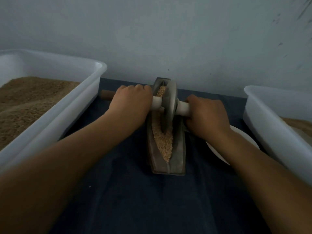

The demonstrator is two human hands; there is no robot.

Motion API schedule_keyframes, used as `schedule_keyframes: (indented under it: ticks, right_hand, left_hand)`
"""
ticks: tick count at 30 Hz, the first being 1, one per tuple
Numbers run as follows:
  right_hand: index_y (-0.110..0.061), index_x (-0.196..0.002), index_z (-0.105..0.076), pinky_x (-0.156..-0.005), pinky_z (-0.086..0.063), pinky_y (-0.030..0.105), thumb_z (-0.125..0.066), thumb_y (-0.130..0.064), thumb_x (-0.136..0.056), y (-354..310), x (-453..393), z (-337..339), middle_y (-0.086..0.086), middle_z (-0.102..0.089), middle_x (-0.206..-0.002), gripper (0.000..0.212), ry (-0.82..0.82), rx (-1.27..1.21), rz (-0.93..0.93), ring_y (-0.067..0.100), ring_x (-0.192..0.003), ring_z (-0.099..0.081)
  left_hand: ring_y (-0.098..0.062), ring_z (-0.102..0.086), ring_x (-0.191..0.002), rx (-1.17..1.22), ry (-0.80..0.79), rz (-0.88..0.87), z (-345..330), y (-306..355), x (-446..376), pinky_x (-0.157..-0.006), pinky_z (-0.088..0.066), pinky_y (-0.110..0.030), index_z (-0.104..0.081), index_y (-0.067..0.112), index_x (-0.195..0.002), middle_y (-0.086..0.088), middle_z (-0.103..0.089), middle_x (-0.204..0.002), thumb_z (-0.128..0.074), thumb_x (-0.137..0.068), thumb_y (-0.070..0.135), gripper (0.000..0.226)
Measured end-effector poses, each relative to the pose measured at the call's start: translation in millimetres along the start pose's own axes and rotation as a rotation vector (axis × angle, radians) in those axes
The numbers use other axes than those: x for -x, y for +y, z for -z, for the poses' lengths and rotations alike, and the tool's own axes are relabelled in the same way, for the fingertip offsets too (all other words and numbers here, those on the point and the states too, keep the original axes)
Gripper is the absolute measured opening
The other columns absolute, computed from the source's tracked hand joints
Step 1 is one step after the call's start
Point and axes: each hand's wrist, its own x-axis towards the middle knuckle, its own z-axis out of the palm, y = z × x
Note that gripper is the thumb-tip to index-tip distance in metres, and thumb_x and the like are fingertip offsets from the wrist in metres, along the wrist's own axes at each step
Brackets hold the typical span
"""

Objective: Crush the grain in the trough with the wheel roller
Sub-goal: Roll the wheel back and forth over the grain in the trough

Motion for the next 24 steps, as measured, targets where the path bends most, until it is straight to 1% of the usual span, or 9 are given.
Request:
schedule_keyframes:
  ticks: [2,4,8,11,14,16,18,21,24]
  right_hand:
    - [-0.023,-0.102,-0.061,-0.063,-0.032,0.034,-0.064,-0.037,-0.081,4,-17,-7,0.002,-0.068,-0.093,0.025,-0.016,-0.002,-0.010,0.030,-0.084,-0.064]
    - [-0.026,-0.104,-0.064,-0.062,-0.033,0.032,-0.065,-0.036,-0.081,8,-33,-11,0.004,-0.069,-0.098,0.025,-0.057,-0.025,-0.025,0.030,-0.088,-0.064]
    - [-0.030,-0.103,-0.065,-0.062,-0.036,0.030,-0.067,-0.037,-0.080,16,-62,-16,0.003,-0.068,-0.102,0.025,-0.220,-0.041,-0.035,0.029,-0.090,-0.063]
    - [-0.030,-0.105,-0.066,-0.064,-0.038,0.030,-0.067,-0.038,-0.080,19,-70,-16,0.002,-0.067,-0.105,0.026,-0.277,-0.064,-0.031,0.028,-0.091,-0.062]
    - [-0.028,-0.103,-0.066,-0.059,-0.035,0.028,-0.067,-0.039,-0.081,18,-68,-14,0.002,-0.067,-0.101,0.024,-0.249,-0.027,-0.006,0.025,-0.080,-0.058]
    - [-0.028,-0.098,-0.065,-0.052,-0.026,0.027,-0.067,-0.038,-0.081,14,-63,-12,0.002,-0.068,-0.094,0.019,-0.196,0.005,0.012,0.022,-0.070,-0.050]
    - [-0.029,-0.093,-0.065,-0.051,-0.020,0.027,-0.067,-0.038,-0.080,10,-56,-8,0.001,-0.067,-0.089,0.016,-0.146,0.029,0.023,0.023,-0.069,-0.052]
    - [-0.029,-0.091,-0.066,-0.054,-0.023,0.028,-0.067,-0.035,-0.077,5,-39,-3,0.000,-0.067,-0.086,0.016,-0.077,0.008,0.000,0.027,-0.076,-0.062]
    - [-0.027,-0.089,-0.063,-0.057,-0.023,0.029,-0.068,-0.033,-0.076,-1,-15,5,-0.001,-0.066,-0.083,0.015,-0.043,-0.044,-0.029,0.027,-0.077,-0.063]
  left_hand:
    - [-0.027,-0.060,-0.098,-0.005,-0.018,0.017,-4,-2,-13,-0.075,-0.034,-0.035,-0.050,0.011,-0.114,-0.010,-0.061,-0.112,-0.065,-0.089,0.021,0.031]
    - [-0.030,-0.061,-0.098,-0.006,-0.043,0.034,-6,-5,-26,-0.075,-0.039,-0.037,-0.051,0.010,-0.115,-0.012,-0.062,-0.112,-0.063,-0.091,0.018,0.028]
    - [-0.033,-0.061,-0.101,-0.029,-0.081,0.063,-8,-7,-45,-0.071,-0.040,-0.039,-0.055,0.008,-0.117,-0.016,-0.062,-0.112,-0.061,-0.091,0.015,0.027]
    - [-0.028,-0.058,-0.087,-0.061,-0.091,0.088,-7,-5,-49,-0.067,-0.040,-0.038,-0.059,0.007,-0.113,-0.014,-0.062,-0.104,-0.064,-0.090,0.015,0.025]
    - [-0.022,-0.045,-0.073,-0.086,-0.110,0.108,-5,-5,-46,-0.064,-0.040,-0.036,-0.060,0.008,-0.108,-0.007,-0.052,-0.082,-0.066,-0.088,0.017,0.023]
    - [-0.023,-0.048,-0.073,-0.073,-0.129,0.109,-4,-7,-41,-0.064,-0.041,-0.036,-0.061,0.008,-0.110,-0.005,-0.047,-0.077,-0.067,-0.088,0.020,0.026]
    - [-0.026,-0.054,-0.080,-0.051,-0.156,0.105,-3,-7,-32,-0.066,-0.042,-0.036,-0.061,0.008,-0.112,-0.009,-0.055,-0.086,-0.068,-0.087,0.021,0.029]
    - [-0.026,-0.056,-0.086,-0.046,-0.152,0.085,-3,-7,-17,-0.069,-0.044,-0.036,-0.059,0.011,-0.111,-0.009,-0.061,-0.098,-0.067,-0.087,0.021,0.028]
    - [-0.027,-0.061,-0.094,-0.075,-0.112,0.044,1,-6,-4,-0.070,-0.044,-0.036,-0.057,0.014,-0.112,-0.009,-0.063,-0.103,-0.067,-0.088,0.023,0.028]
